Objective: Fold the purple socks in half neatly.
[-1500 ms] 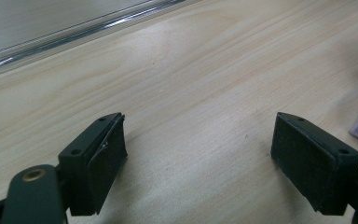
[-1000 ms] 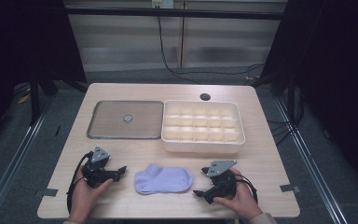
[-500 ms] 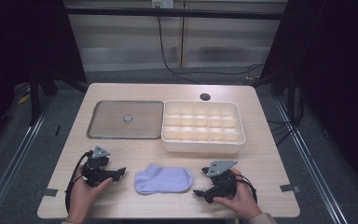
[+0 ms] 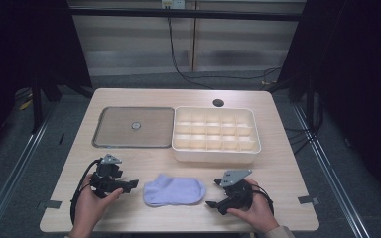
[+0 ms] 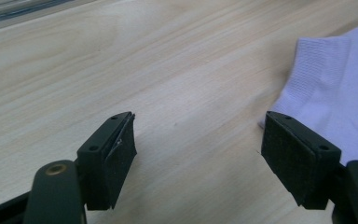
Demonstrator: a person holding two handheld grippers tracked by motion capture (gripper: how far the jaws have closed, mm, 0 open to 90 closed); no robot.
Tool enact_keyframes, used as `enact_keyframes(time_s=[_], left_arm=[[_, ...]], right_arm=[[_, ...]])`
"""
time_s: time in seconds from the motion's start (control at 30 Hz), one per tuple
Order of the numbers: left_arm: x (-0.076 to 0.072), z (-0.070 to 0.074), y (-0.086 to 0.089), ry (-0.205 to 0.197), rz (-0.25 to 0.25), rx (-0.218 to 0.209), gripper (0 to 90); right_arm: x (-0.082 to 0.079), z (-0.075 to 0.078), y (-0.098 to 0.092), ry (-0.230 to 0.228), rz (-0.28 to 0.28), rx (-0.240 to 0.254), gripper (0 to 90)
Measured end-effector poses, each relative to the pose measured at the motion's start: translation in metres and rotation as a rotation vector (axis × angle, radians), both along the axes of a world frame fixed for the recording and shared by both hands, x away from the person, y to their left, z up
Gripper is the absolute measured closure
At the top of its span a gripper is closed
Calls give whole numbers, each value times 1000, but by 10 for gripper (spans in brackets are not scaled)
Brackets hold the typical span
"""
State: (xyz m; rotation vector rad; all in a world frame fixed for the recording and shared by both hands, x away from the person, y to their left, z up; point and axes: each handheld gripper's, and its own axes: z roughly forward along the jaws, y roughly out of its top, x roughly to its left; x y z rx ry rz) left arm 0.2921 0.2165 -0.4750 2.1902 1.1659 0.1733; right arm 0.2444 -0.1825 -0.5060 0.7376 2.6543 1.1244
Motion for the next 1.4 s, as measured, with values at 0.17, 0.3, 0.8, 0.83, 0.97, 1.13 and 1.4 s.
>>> enact_keyframes(time_s=[0.17,0.3,0.8,0.83,0.97,1.13,1.4], left_arm=[[0,3,-6,46,-32,-9,262],[-2,5,-14,67,-58,-10,269],[1,4,-27,143,-81,-25,384],[1,3,-27,149,-82,-29,399],[1,2,-32,178,-93,-32,431],[1,0,-37,208,-80,-31,519],[0,-2,-40,235,-85,-32,603]], right_arm=[[-1,3,0,-2,10,4,255],[-1,9,-1,0,-1,11,349],[-2,13,1,5,-8,-32,758],[-1,14,2,8,-14,-28,801],[-1,14,3,10,-22,-39,855],[0,14,3,15,-31,-41,891],[1,11,7,17,-27,-60,900]])
